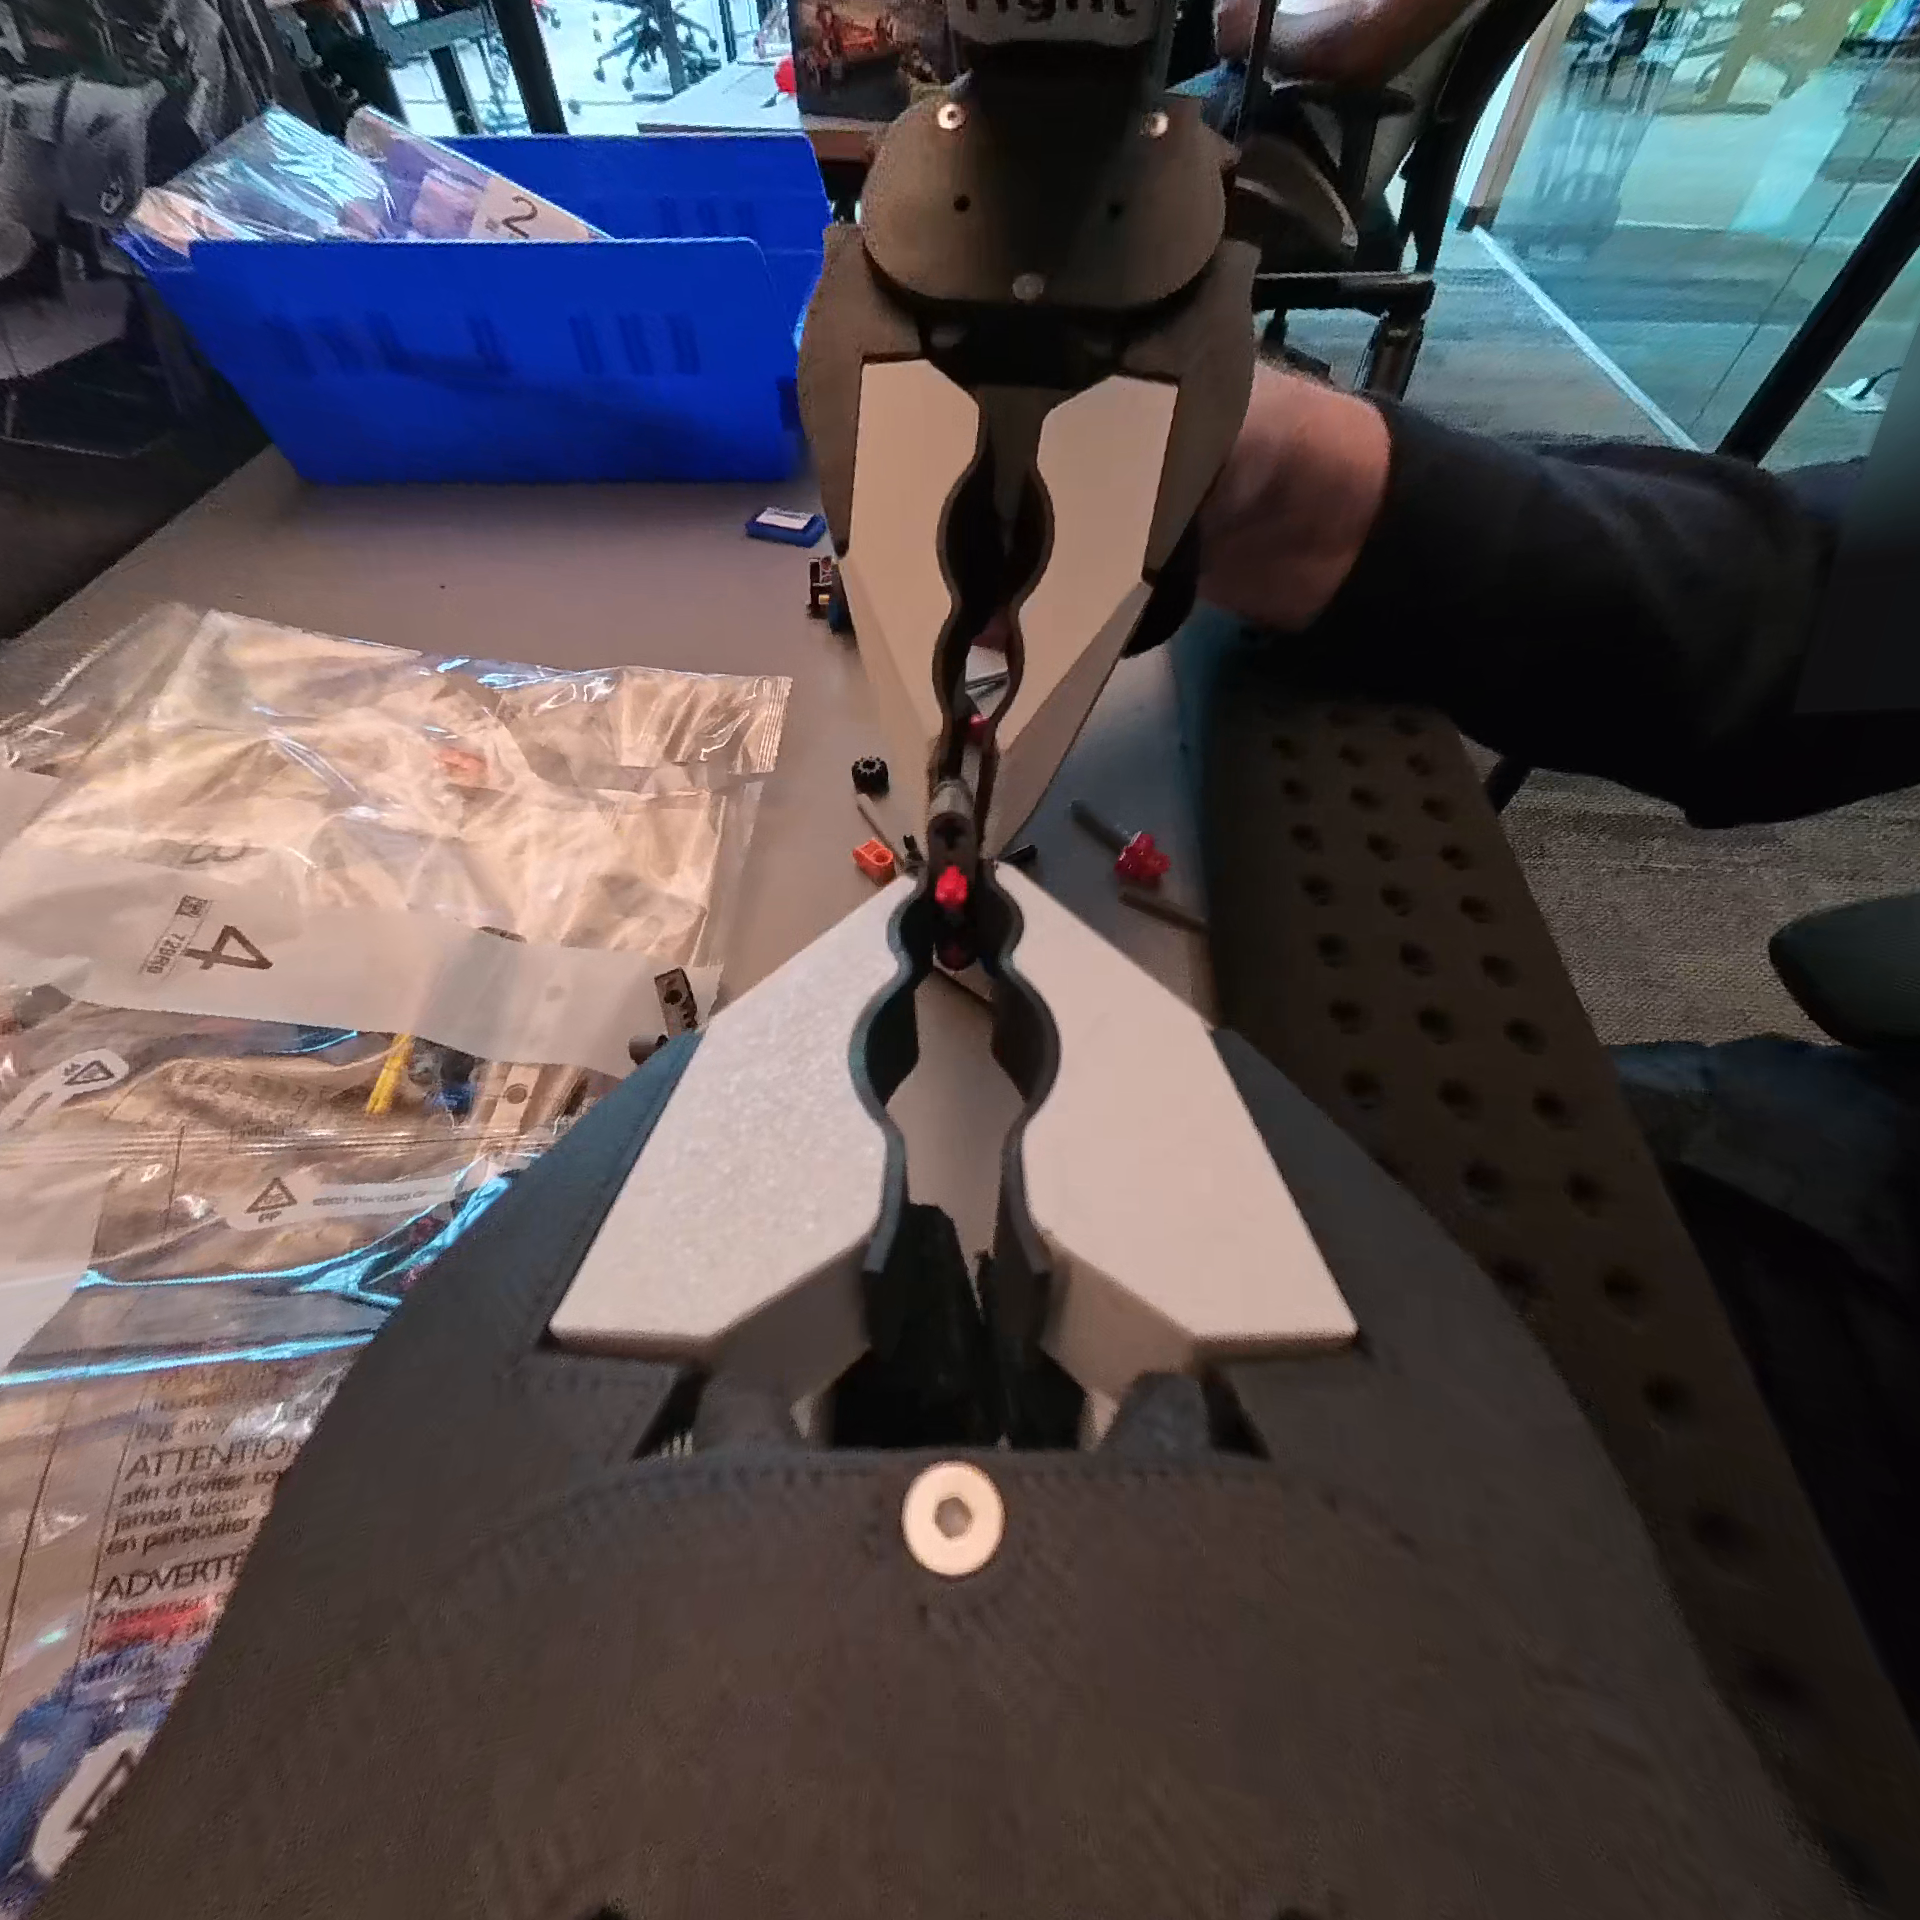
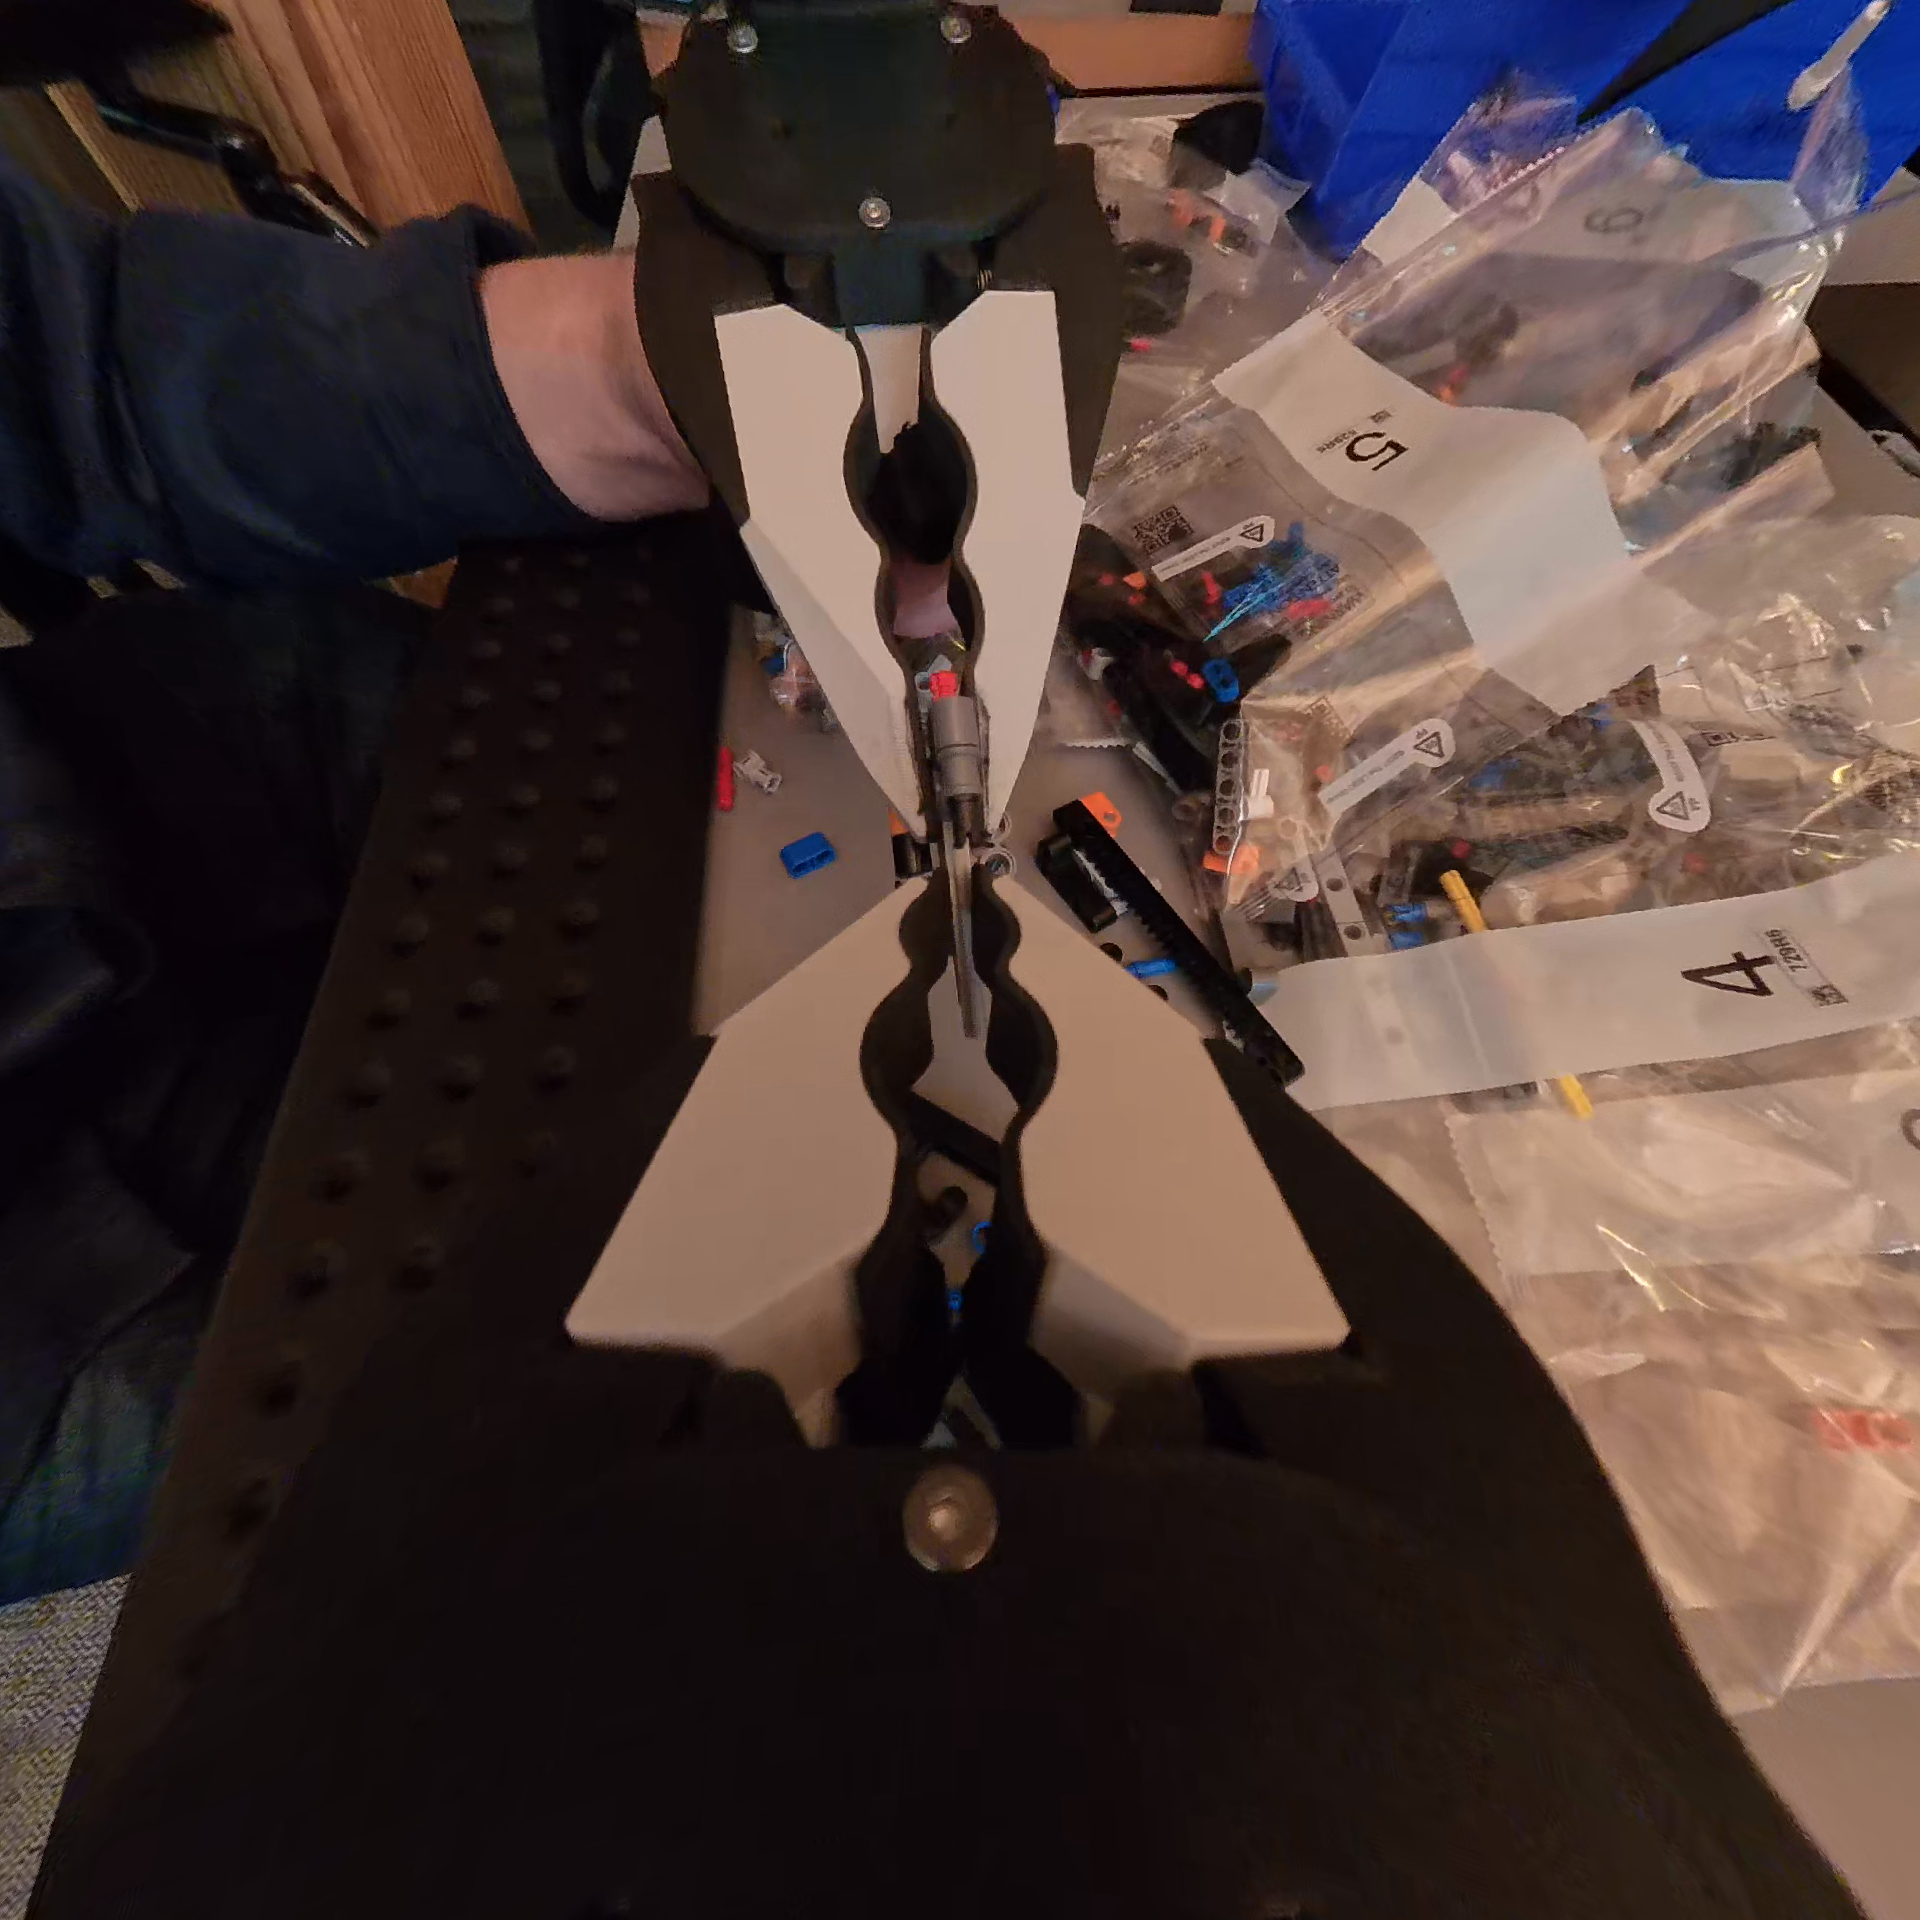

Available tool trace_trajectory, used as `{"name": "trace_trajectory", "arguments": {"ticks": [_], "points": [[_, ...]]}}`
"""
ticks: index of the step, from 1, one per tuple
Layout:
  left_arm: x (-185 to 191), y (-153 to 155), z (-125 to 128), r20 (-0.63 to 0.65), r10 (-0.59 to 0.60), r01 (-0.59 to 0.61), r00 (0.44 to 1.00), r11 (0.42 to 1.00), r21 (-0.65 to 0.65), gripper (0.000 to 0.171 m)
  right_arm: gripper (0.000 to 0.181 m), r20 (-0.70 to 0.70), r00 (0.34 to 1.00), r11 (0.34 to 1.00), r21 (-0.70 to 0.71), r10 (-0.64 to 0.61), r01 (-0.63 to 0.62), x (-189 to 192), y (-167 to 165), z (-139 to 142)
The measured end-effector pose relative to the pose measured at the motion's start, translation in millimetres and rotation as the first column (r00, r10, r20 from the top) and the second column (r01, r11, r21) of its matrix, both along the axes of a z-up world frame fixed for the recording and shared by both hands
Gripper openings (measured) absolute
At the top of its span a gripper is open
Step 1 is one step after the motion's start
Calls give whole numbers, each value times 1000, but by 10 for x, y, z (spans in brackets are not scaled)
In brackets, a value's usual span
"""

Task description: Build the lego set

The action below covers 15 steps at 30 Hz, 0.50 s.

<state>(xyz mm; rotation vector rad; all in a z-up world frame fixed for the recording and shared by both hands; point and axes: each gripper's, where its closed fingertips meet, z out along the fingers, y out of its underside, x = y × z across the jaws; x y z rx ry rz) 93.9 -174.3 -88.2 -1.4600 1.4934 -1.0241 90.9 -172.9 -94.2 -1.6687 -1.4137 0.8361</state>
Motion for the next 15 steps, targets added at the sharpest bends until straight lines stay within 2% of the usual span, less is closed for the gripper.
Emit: {"name": "trace_trajectory", "arguments": {"ticks": [5,15], "points": [[-16,-28,114,57,-16,16,998,1000,-14,7,2,-47,999,1000,24,11,-10,-1,-35,116],[-84,-80,181,89,-57,60,994,998,-28,7,2,-54,998,998,62,34,-31,44,-103,178]]}}
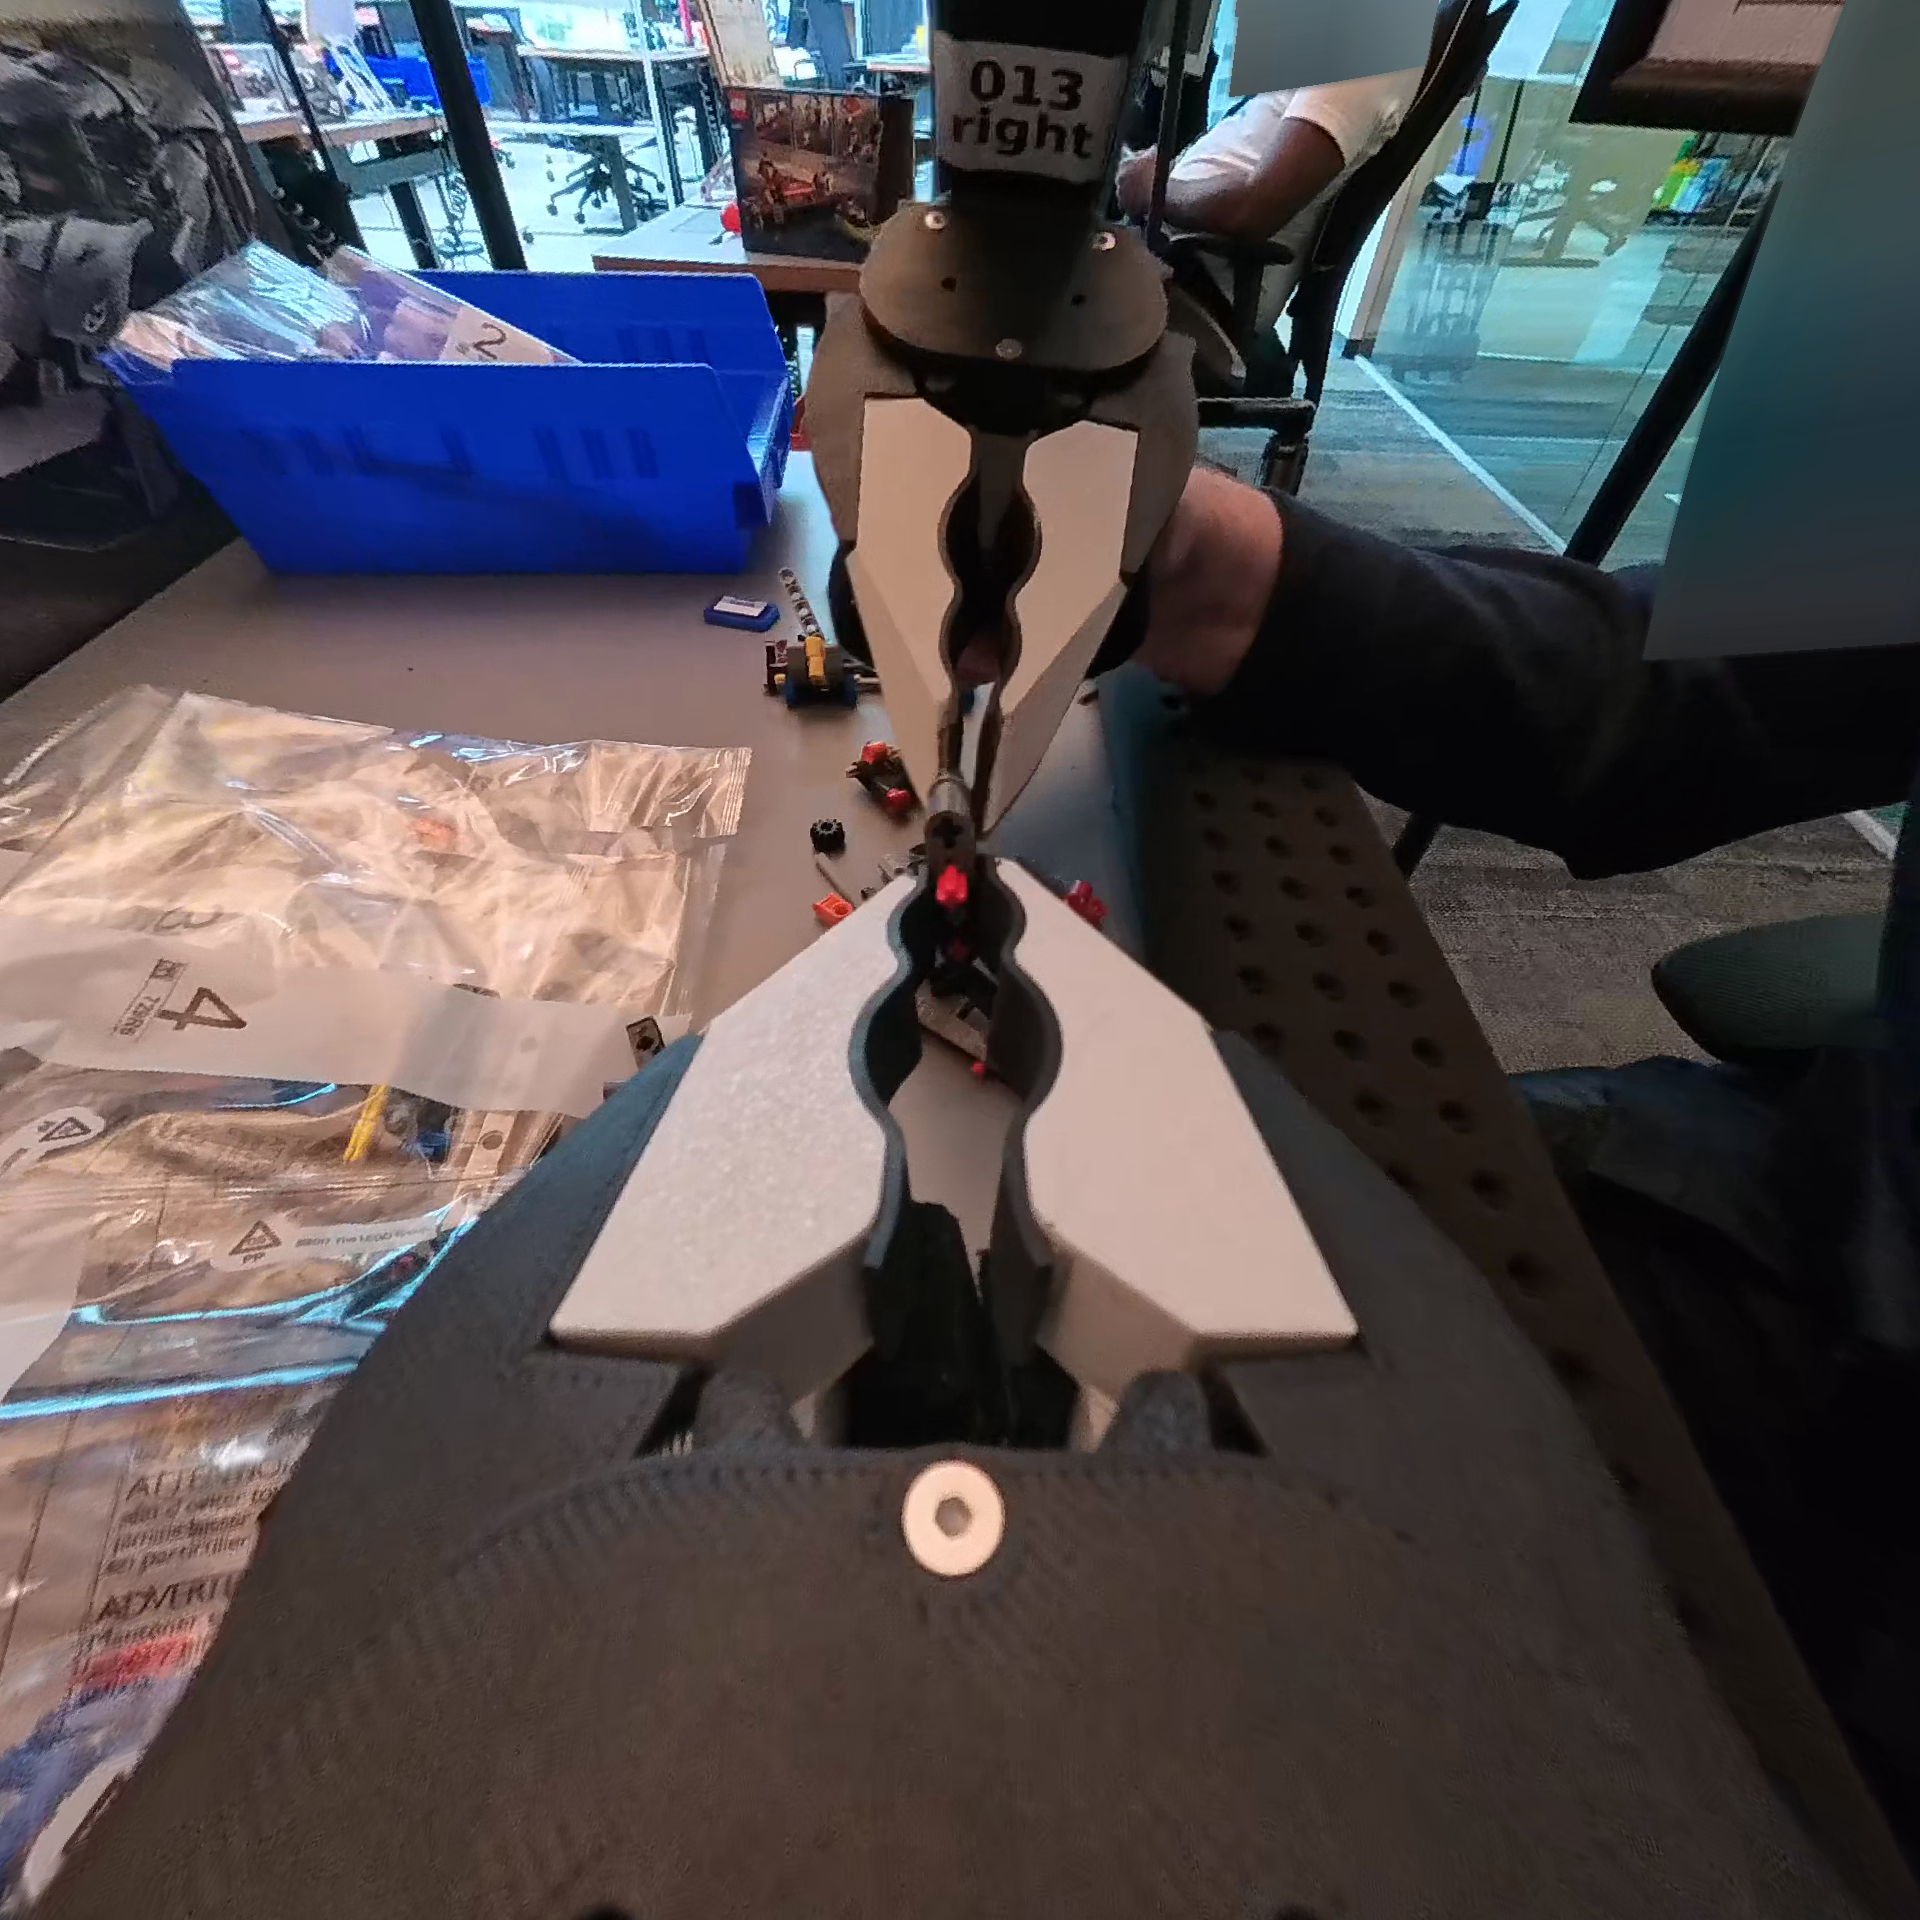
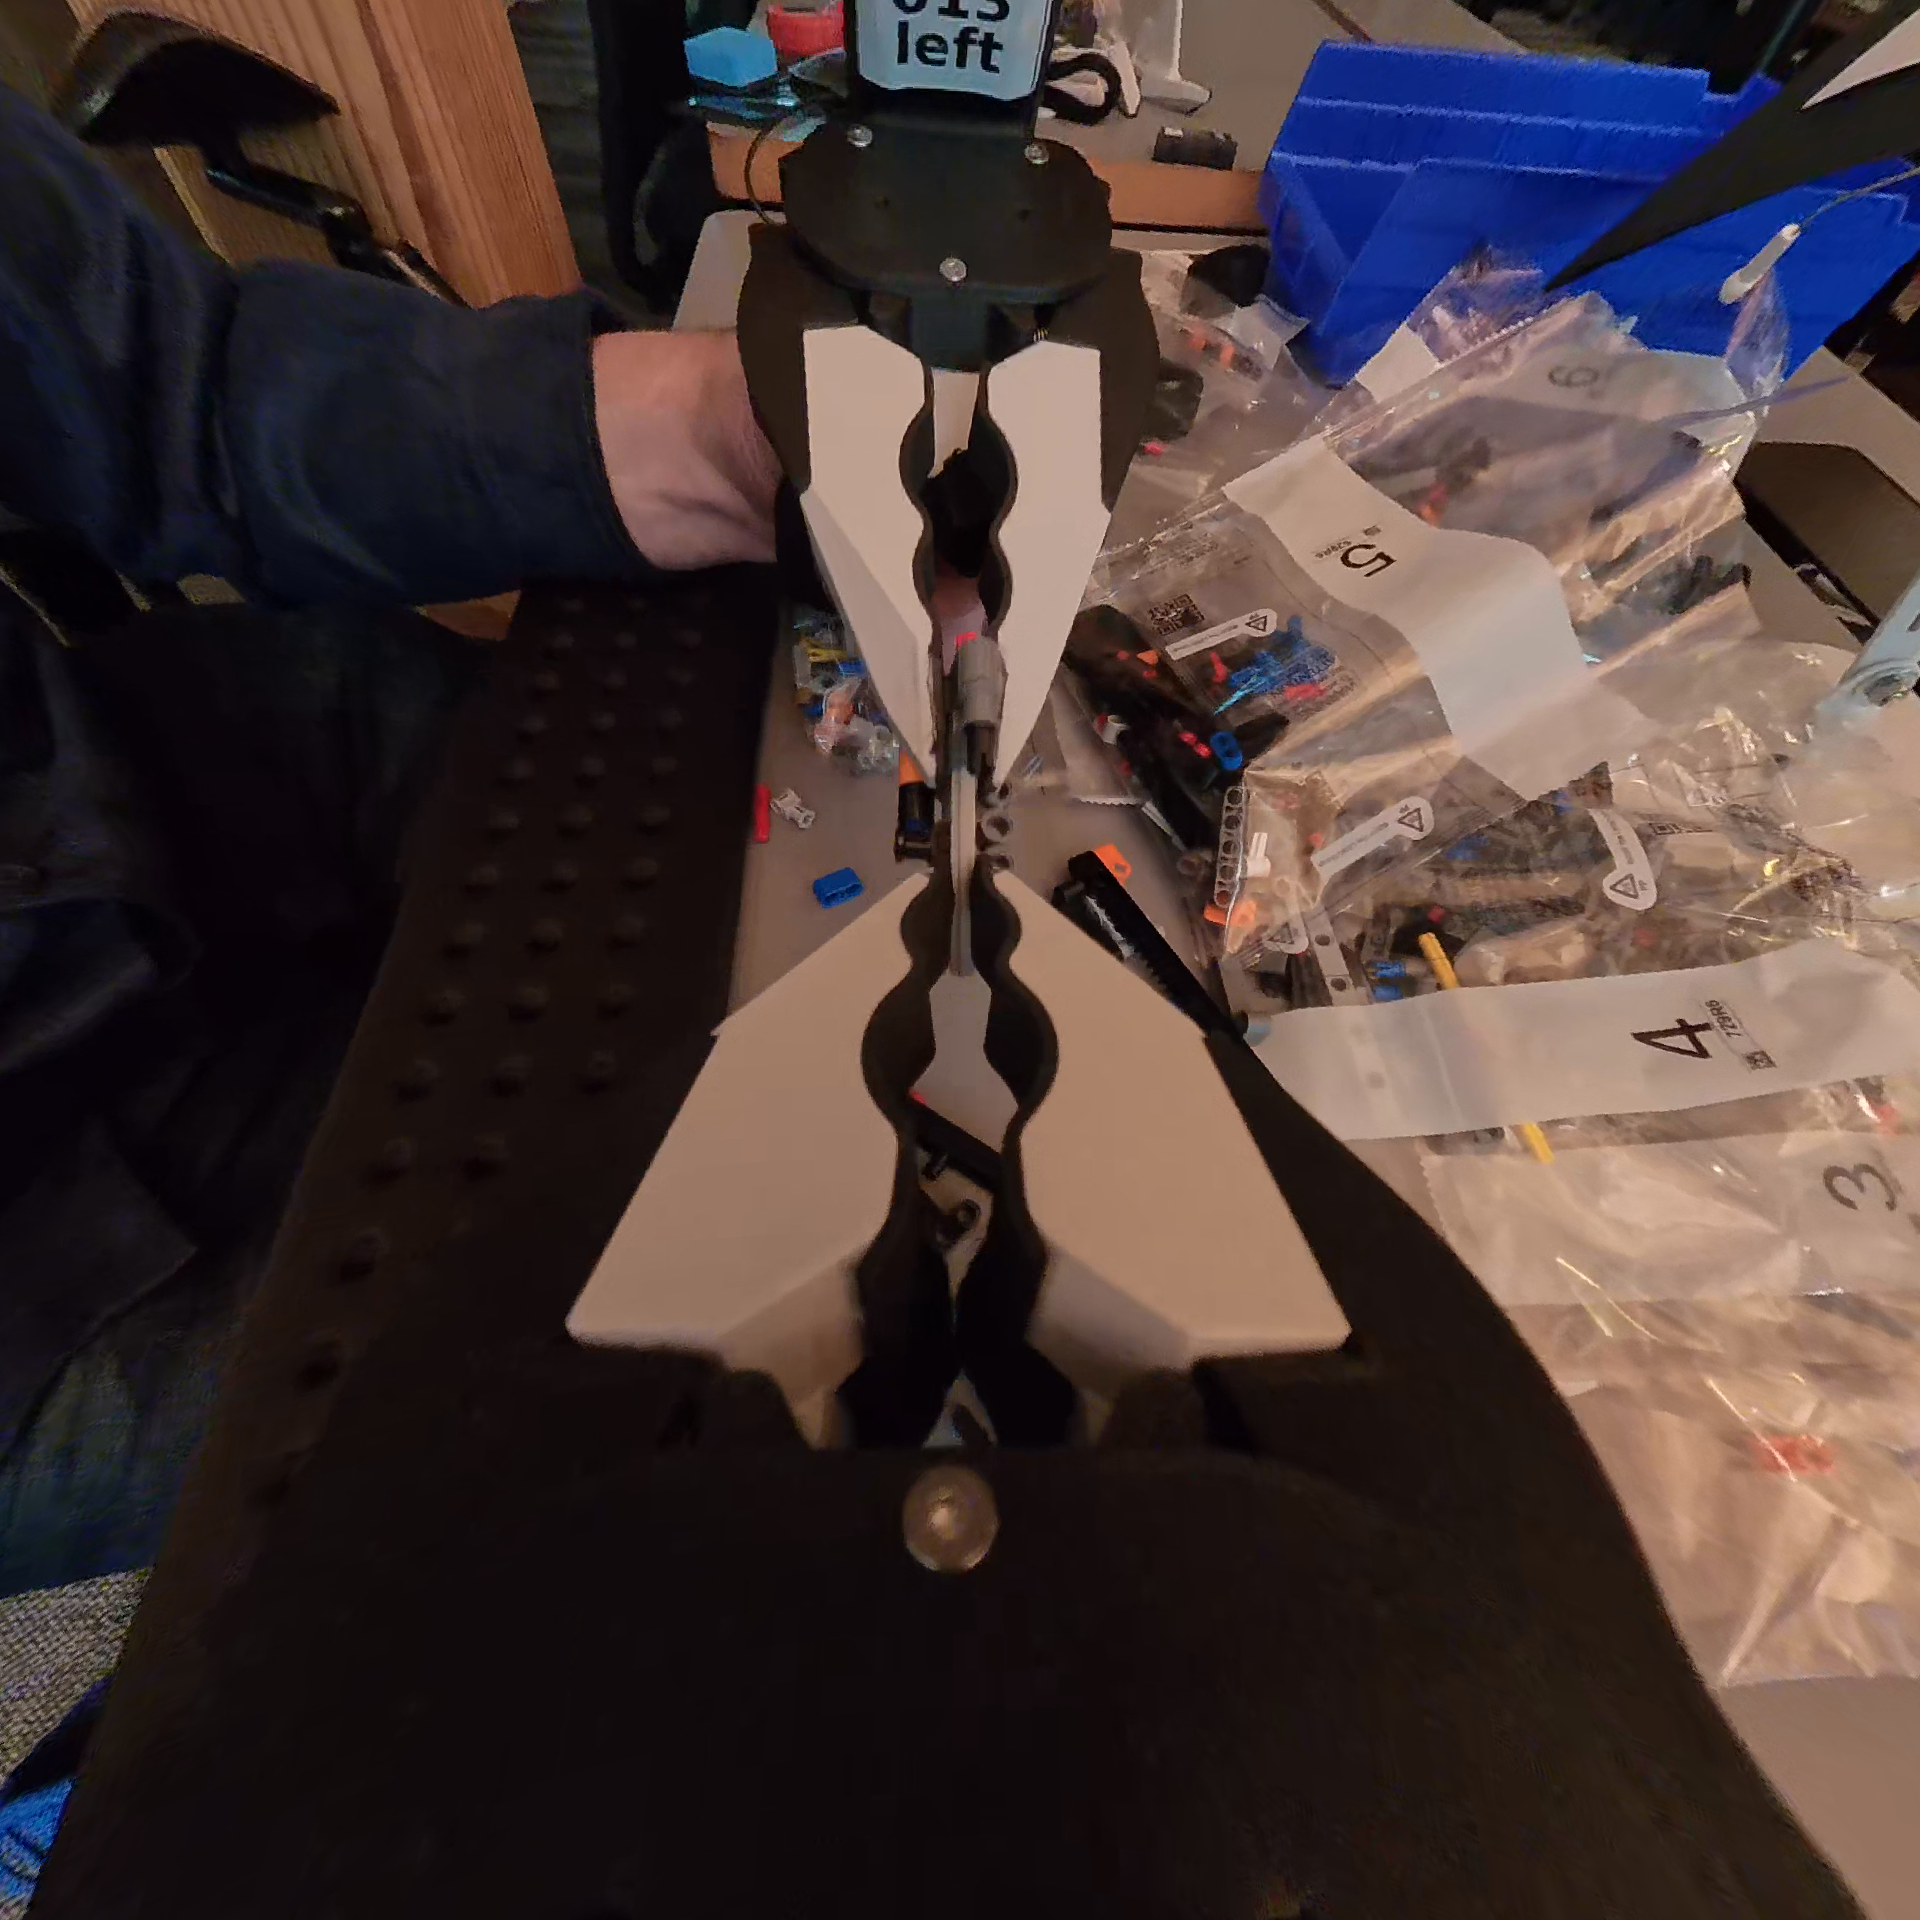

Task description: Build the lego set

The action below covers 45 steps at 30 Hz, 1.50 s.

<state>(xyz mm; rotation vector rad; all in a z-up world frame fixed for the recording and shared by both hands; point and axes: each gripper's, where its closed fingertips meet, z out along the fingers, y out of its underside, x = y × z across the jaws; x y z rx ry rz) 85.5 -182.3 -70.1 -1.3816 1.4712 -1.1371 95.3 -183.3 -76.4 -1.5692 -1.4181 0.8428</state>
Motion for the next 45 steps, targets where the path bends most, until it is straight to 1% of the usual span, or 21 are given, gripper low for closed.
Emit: {"name": "trace_trajectory", "arguments": {"ticks": [4,6,9,11,13,14,16,18,20,21,23,24,25,27,30,38,40,41,45], "points": [[-61,40,46,23,16,-15,1000,1000,-13,7,1,-9,1000,1000,-7,-7,7,43,18,20],[-87,55,93,52,18,-16,998,999,-40,7,1,-25,1000,1000,-7,-16,15,66,32,56],[-89,78,94,56,29,-25,998,998,-58,7,1,-52,998,999,-43,-24,22,59,61,63],[-87,61,78,49,17,-13,999,998,-67,7,1,-52,999,999,-31,-15,13,57,49,53],[-97,79,91,60,26,-24,998,999,-45,6,1,-75,997,998,-57,-20,16,45,67,63],[-98,70,98,65,23,-22,998,1000,-16,6,1,-75,997,999,-41,-15,12,38,58,75],[-79,55,100,68,27,-30,997,999,39,6,8,-85,996,1000,-15,-4,2,5,37,82],[-49,10,116,76,10,-14,997,998,56,7,2,-63,998,1000,-29,1,-3,-24,24,45],[-40,21,111,76,16,-20,997,999,49,7,2,-38,999,1000,-28,-8,7,-18,40,11],[-34,9,122,84,11,-15,996,999,45,10,2,-34,999,999,-45,-3,1,-17,29,5],[-10,2,105,72,18,-22,997,998,65,30,2,-45,999,999,-49,-20,18,-5,63,27],[1,-5,61,48,19,-23,999,997,80,35,2,-62,998,999,-50,-16,13,4,58,58],[10,-3,54,44,25,-29,999,995,93,34,2,-71,997,999,-51,-17,13,18,60,76],[3,9,94,65,31,-37,997,995,96,22,2,-90,996,998,-57,1,-6,14,30,107],[-1,20,76,54,36,-41,998,995,91,22,2,-73,997,999,-53,-4,0,11,39,77],[-7,20,105,67,39,-45,997,994,95,18,2,-86,996,999,-52,-8,3,-2,47,91],[-14,31,146,88,44,-51,995,995,81,16,2,-118,993,999,-49,-18,12,-6,67,141],[-24,34,167,99,42,-49,994,996,70,7,3,-139,990,999,-47,-19,13,2,73,174],[-58,41,247,149,33,-35,988,999,13,6,3,-181,983,999,-38,-20,14,37,74,249]]}}
